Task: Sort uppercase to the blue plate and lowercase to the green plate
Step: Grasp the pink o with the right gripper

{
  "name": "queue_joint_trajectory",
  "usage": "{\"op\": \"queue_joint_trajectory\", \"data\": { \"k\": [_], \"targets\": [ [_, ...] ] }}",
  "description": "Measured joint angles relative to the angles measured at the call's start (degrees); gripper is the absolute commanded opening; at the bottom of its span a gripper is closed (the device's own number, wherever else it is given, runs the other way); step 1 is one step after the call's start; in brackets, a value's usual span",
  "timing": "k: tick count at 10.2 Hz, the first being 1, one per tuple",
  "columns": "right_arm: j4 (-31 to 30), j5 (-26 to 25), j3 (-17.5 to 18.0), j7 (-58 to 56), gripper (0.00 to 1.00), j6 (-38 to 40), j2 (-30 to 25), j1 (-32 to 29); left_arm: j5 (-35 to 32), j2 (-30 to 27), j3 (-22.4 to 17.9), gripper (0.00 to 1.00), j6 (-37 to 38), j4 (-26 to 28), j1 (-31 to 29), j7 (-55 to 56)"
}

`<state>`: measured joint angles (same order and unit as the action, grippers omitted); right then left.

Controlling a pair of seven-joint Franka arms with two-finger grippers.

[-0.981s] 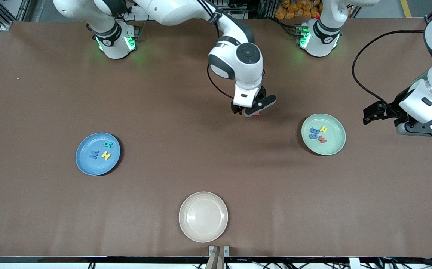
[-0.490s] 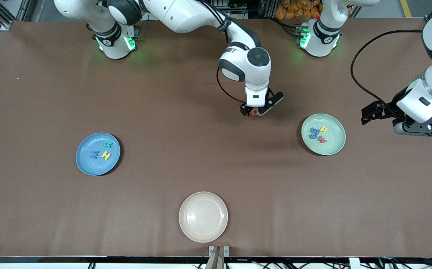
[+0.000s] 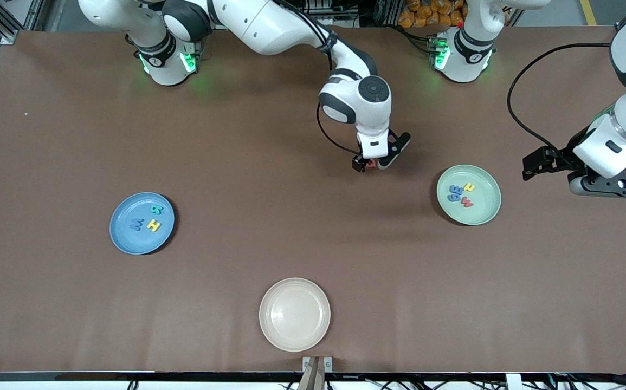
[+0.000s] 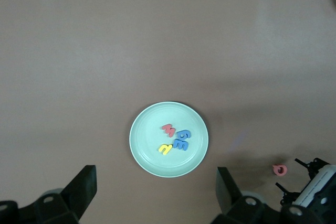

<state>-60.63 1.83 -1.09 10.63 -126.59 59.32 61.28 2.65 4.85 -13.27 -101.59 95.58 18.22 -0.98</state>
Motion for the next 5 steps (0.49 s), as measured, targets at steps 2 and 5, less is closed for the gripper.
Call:
{"op": "queue_joint_trajectory", "data": {
  "k": [2,5],
  "targets": [
    [0.96,-0.01,-0.09,-1.53,0.80,-0.01,0.83,0.62,0.00,0.00,0.14,1.00,0.00,0.00,0.02,0.00],
    [1.74,-0.01,-0.59,-4.18,0.76,-0.31,2.03,0.64,0.00,0.00,0.15,1.00,0.00,0.00,0.01,0.00]
  ]
}}
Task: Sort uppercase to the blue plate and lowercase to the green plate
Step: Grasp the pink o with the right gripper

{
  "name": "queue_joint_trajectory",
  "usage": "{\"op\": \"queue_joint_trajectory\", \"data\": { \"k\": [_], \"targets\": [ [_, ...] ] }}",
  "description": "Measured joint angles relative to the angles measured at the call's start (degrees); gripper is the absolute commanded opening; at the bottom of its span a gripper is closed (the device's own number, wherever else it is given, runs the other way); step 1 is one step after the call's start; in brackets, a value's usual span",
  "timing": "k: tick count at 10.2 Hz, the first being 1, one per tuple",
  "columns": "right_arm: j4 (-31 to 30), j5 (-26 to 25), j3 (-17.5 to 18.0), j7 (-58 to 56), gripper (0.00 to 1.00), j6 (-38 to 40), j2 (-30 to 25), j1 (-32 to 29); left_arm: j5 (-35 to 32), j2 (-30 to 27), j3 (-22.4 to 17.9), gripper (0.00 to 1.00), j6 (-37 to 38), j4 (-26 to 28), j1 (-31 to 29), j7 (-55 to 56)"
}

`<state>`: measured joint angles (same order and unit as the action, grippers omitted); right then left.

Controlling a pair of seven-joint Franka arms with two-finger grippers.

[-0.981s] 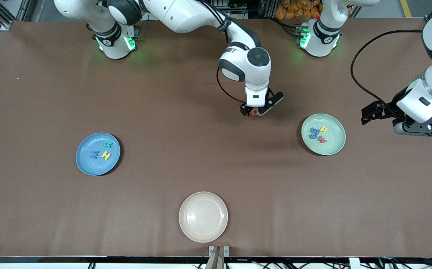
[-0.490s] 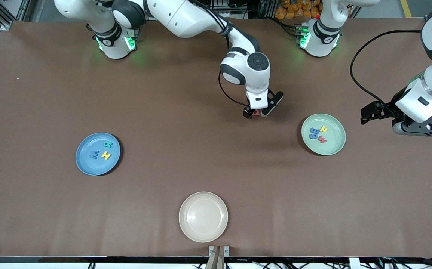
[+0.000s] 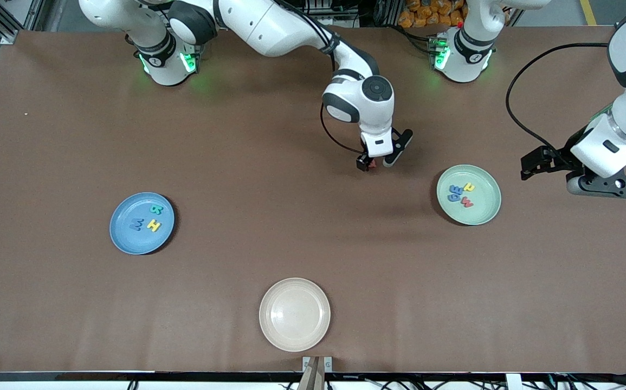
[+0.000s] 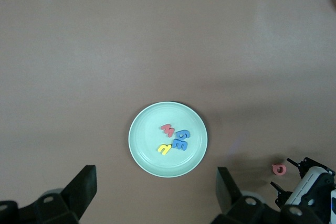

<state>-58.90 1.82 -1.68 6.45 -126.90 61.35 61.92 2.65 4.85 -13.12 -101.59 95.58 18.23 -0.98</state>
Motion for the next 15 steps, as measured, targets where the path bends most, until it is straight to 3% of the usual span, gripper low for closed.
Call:
{"op": "queue_joint_trajectory", "data": {
  "k": [2,5,6,7,8,12,15],
  "targets": [
    [0.17,0.00,-0.16,-1.21,0.74,-0.12,0.78,0.00,0.00,0.00,0.01,1.00,0.00,0.00,0.00,0.00],
    [0.35,-0.01,-0.22,-1.59,0.54,-0.48,1.42,0.06,0.00,0.00,0.04,1.00,0.00,0.00,0.00,0.00],
    [0.68,-0.07,-0.26,-1.65,0.39,-0.54,1.51,0.07,0.00,0.00,0.20,1.00,0.00,0.00,0.00,0.00],
    [0.83,-0.15,-0.31,-1.78,0.13,-0.56,1.58,0.09,0.00,0.00,0.43,1.00,0.00,0.00,0.01,0.00],
    [1.09,-0.17,-0.46,-1.86,0.00,-0.53,1.58,0.09,0.00,0.00,0.60,1.00,0.00,0.00,0.02,0.00],
    [1.58,-0.18,-1.58,-2.11,0.00,0.22,1.63,0.10,0.00,0.00,0.68,1.00,0.00,0.00,0.00,0.00],
    [4.12,0.62,-2.85,-2.77,0.00,9.33,-1.12,-2.07,0.00,0.00,0.68,1.00,0.00,-0.01,-0.06,0.00]
  ]
}}
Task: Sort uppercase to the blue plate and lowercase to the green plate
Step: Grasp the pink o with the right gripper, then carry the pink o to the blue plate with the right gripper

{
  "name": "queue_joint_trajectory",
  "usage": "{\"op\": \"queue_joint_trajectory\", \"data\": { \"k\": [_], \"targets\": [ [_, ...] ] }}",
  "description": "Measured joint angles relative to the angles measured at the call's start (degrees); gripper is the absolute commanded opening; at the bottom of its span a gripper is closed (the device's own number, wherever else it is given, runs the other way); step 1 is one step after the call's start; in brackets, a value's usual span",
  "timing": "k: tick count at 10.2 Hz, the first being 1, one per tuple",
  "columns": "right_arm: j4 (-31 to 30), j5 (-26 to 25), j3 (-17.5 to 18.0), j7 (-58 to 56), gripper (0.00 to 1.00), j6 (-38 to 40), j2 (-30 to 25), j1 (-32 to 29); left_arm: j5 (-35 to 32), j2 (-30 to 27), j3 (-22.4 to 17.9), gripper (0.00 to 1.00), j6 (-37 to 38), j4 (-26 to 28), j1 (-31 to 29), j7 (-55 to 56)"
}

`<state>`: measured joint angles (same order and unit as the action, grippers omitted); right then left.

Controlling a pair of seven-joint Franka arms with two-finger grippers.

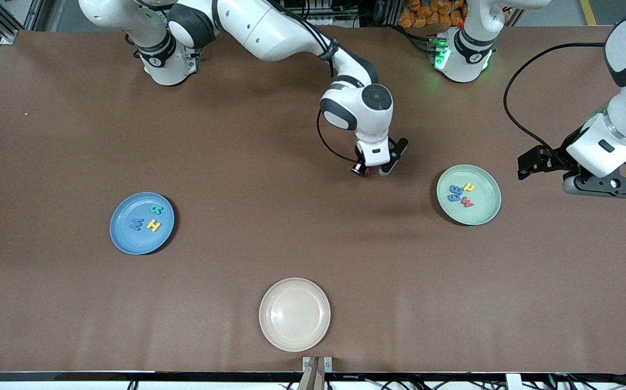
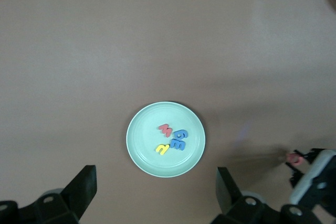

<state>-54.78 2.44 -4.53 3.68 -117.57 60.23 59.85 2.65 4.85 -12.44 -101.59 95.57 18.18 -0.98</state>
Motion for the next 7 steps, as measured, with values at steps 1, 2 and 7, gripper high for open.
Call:
{"op": "queue_joint_trajectory", "data": {
  "k": [1,2,7],
  "targets": [
    [0.38,1.20,-0.20,-0.10,0.00,3.95,-2.51,-1.59,0.00,0.00,0.02,1.00,0.00,-0.01,0.03,0.00],
    [0.41,1.91,-0.72,-0.14,0.00,8.93,-5.31,-3.30,0.00,0.00,0.04,1.00,0.00,-0.02,0.05,0.00],
    [-0.81,4.59,-6.06,3.28,0.00,25.83,-14.76,-16.23,0.00,0.00,0.54,1.00,0.61,-0.02,0.08,0.00]
  ]
}}
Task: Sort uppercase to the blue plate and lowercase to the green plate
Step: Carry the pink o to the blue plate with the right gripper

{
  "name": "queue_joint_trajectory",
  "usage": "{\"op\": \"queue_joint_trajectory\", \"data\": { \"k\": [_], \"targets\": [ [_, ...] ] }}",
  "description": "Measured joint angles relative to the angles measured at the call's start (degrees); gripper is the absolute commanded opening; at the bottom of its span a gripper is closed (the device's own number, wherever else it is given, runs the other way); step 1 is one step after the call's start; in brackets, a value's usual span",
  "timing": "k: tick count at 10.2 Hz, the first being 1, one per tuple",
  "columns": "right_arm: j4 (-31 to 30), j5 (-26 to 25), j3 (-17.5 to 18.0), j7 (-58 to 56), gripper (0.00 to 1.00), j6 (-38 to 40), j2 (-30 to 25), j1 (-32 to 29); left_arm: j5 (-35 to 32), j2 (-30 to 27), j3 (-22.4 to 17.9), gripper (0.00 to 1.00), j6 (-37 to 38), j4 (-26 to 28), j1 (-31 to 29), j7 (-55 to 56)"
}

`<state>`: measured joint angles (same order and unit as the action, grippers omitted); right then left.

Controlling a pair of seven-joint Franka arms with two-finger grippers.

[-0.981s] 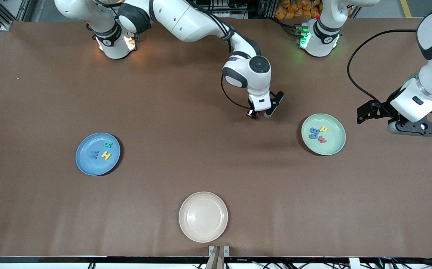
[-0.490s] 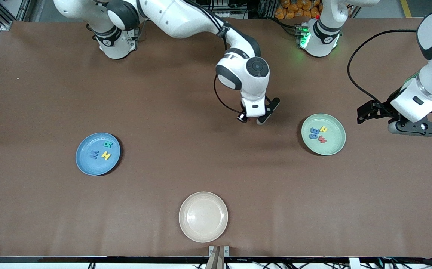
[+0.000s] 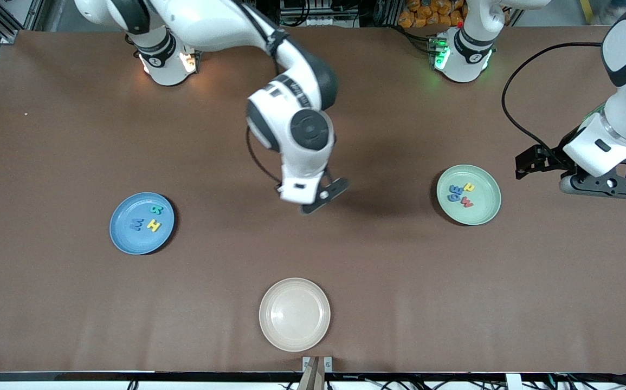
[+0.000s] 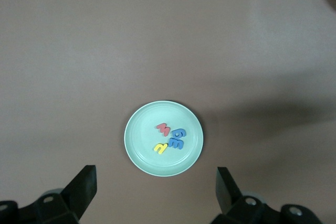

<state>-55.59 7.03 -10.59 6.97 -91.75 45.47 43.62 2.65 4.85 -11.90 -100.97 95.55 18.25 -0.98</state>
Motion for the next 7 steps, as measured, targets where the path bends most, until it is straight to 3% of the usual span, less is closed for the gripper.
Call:
{"op": "queue_joint_trajectory", "data": {
  "k": [1,5,7],
  "targets": [
    [-3.69,0.10,-0.36,1.15,0.00,-0.67,-2.80,-2.83,0.00,0.01,0.04,1.00,0.42,0.00,-0.03,0.00],
    [-34.90,0.01,-0.85,1.49,0.00,-15.16,-19.78,-15.29,0.00,0.01,0.31,1.00,0.72,0.01,0.02,0.00],
    [-42.38,-0.09,-0.78,1.38,0.00,-18.41,-22.34,-21.01,0.00,0.01,0.32,1.00,0.76,0.02,-0.19,0.00]
  ]
}}
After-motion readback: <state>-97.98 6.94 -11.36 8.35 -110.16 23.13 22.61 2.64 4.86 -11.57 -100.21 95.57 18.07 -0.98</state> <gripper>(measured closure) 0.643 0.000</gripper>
